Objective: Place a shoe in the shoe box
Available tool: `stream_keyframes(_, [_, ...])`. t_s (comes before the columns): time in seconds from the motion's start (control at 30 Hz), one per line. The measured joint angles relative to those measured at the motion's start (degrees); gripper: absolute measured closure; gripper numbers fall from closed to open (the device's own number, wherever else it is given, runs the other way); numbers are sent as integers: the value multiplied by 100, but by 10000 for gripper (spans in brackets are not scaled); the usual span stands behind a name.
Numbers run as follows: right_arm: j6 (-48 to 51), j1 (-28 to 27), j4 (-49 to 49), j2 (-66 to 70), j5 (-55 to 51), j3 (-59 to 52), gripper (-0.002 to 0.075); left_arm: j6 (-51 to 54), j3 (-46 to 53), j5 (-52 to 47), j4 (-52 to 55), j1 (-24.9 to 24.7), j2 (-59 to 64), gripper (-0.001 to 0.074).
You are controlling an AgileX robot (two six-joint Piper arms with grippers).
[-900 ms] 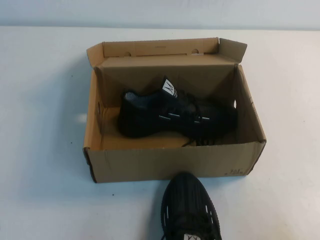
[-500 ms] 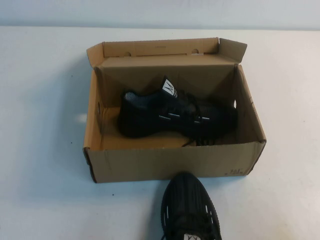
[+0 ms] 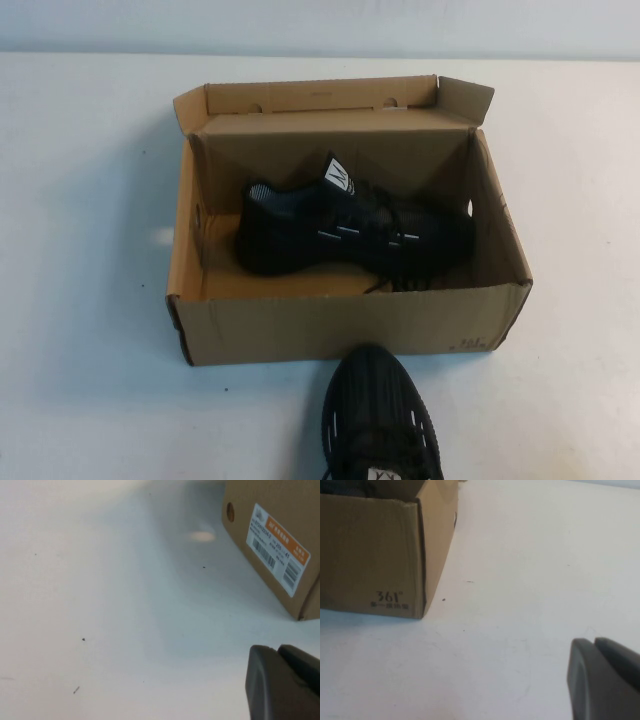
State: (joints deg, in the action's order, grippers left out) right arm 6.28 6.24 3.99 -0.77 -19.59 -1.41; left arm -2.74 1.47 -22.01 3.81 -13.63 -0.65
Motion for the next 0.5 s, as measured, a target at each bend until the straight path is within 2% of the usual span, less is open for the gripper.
stream_keyframes(0.27, [0, 0, 0, 0, 660, 0, 743, 0, 0, 767, -22, 0, 0, 736])
stream_keyframes(0.5, [0, 0, 0, 0, 2529, 0, 743, 0, 0, 2665, -22, 0, 0, 736])
